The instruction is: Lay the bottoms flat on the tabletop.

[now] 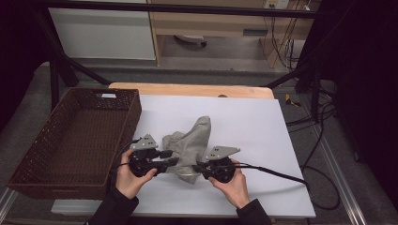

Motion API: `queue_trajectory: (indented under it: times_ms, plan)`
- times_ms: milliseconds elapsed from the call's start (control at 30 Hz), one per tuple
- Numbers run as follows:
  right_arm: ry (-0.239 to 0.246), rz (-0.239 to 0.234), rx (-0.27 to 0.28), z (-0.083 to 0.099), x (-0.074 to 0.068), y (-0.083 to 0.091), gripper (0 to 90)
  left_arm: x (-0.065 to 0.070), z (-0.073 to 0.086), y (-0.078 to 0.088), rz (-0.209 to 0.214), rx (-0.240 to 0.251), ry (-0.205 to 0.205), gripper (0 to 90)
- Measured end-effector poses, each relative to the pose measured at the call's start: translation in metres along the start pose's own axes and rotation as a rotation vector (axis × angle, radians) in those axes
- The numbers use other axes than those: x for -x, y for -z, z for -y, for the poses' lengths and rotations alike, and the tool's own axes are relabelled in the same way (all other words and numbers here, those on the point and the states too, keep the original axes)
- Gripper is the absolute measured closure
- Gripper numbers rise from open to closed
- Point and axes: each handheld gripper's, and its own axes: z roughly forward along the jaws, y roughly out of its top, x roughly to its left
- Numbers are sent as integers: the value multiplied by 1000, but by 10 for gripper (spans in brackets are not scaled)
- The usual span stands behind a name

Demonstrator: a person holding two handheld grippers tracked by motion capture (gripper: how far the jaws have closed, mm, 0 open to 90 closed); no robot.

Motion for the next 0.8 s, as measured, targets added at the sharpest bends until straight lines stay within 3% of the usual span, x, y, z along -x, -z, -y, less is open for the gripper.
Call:
queue_trajectory:
  times_ms: [167,367,533,667,800]
  plan:
    - [-35,44,39,-2,14,20,837,-7,0,4,-9,-8,26,311]
    - [-50,120,51,-1,30,39,838,-8,4,-6,-30,-63,10,173]
    - [-72,178,18,5,44,43,835,-8,7,-16,-19,-102,20,151]
    - [-73,225,-9,12,51,40,809,-6,11,-27,-17,-126,26,194]
    - [-59,222,-18,17,54,39,742,-4,14,-39,-14,-148,29,258]
